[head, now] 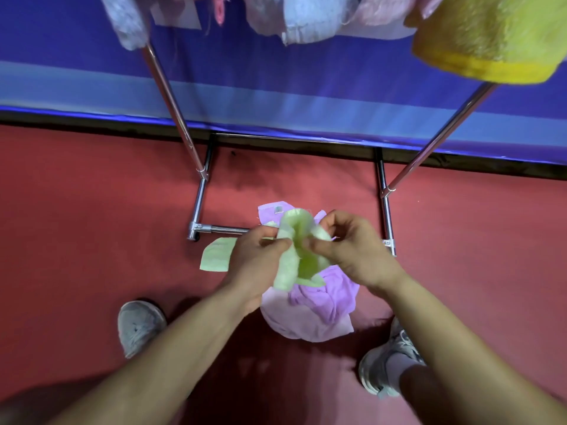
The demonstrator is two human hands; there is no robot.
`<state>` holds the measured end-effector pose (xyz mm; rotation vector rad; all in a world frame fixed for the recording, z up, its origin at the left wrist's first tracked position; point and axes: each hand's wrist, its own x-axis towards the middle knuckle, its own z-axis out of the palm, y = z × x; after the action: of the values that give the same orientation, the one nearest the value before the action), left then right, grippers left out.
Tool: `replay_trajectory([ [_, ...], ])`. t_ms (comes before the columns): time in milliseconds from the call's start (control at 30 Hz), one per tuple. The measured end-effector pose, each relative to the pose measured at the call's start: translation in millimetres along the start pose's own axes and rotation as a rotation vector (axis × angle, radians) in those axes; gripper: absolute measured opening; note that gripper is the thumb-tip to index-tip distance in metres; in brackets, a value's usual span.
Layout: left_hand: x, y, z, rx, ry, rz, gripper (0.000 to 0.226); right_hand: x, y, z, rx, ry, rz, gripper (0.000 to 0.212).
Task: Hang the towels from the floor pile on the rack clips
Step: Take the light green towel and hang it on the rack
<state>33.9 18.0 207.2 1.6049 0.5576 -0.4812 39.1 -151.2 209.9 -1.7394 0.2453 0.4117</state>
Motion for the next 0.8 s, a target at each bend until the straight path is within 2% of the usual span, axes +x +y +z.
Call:
replay_trajectory([
  [100, -3, 9, 8, -0.041, 0.015, -0.043, 0.011, 0, 3, 15, -0.011, -0.061, 0.018, 0.022],
  [233, -1, 8, 8, -0.093, 0.111, -0.063, 0.017, 1, 1, 18, -0.092, -0.003, -0.011, 0.025],
  [333, 2, 8, 8, -0.143, 0.158, -0.099, 0.022, -1, 0, 18, -0.278, 0.035, -0.065, 0.014],
  [400, 0, 11, 8, -0.202, 0.176, -0.127, 0.022, -6, 1, 23, -0.485, 0.046, -0.143, 0.011],
  [467, -1, 14, 8, -0.261, 0.145, -0.145, 0.023, -13, -2, 29, -0.586, 0.06, -0.205, 0.01],
  [567, -10, 24, 8, -0.392, 0.039, -0.173, 0.019, -17, -3, 34, -0.546, 0.05, -0.217, 0.007],
  [633, -12, 27, 7, -0.463, -0.013, -0.195, 0.022, -17, -5, 33, -0.484, 0.036, -0.186, 0.014],
  [800, -9, 26, 2, -0.487, -0.051, -0.194, 0.024, -15, -4, 25, -0.369, 0.03, -0.196, 0.016],
])
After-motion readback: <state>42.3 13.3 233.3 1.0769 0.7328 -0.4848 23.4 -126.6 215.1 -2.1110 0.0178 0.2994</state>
